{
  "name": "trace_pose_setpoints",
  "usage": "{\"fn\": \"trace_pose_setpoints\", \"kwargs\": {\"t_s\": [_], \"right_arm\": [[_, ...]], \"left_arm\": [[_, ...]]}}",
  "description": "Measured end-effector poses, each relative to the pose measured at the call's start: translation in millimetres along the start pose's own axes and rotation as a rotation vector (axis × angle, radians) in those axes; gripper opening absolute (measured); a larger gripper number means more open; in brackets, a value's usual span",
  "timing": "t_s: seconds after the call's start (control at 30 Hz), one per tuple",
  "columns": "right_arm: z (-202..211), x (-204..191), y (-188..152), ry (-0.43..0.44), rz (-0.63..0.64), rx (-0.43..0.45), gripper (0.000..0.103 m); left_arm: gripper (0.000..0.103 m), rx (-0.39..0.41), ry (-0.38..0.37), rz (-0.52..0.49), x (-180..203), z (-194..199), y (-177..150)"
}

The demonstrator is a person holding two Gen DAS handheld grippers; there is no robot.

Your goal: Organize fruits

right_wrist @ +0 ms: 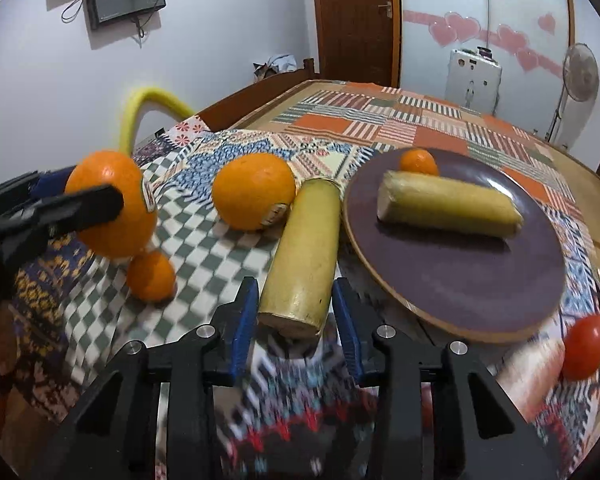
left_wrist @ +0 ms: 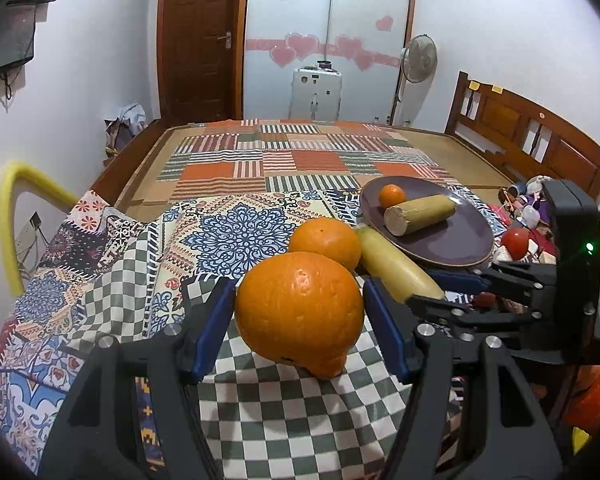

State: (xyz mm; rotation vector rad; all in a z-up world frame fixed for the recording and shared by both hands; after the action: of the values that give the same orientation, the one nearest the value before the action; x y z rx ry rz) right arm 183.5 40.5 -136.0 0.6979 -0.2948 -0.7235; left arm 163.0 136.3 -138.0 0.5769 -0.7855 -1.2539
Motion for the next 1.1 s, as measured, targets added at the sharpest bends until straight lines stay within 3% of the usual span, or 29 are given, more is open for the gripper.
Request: {"fn": "trace_pose_setpoints", "kwargs": {"t_s": [0.27, 0.43, 0.7, 0.87, 1.1], "right_arm": [[35, -6, -31, 0.019, 0.015, -0.035, 0.034], [41, -1, -20, 0.021, 0.012, -0.011, 0.036], [2, 12, 1, -0.023, 0.049, -0.064, 0.036], [-20, 20, -4, 0.047, -0.001, -0.124, 0.036], [-10, 22, -3, 0.084, -0.035, -0.087, 0.034]], "left_arm": [[0.065, -0.003, -0.012, 0.007, 2, 24, -16], [0.065, -0.016, -0.02, 0.022, 2, 30, -28], [0.065, -0.036, -0.029, 0.029, 2, 23, -38], [0.065, -0.046, -0.03, 0.023, 1, 13, -40], [0.064, -0.039, -0.032, 0.019, 7, 10, -32]]}}
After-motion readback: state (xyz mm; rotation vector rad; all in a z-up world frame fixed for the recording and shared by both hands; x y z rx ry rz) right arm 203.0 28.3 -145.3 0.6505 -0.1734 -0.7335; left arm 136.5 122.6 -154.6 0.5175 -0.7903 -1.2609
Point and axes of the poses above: each gripper's, at about its wrist camera, not at the fingertips, and z roughly against the way its jaws point, x to its right, y to its top, the point moved 7 cm from there along -z, roughly the way its jaws point, and after that the axes turned 9 degrees about z, right-handed, at the moved point
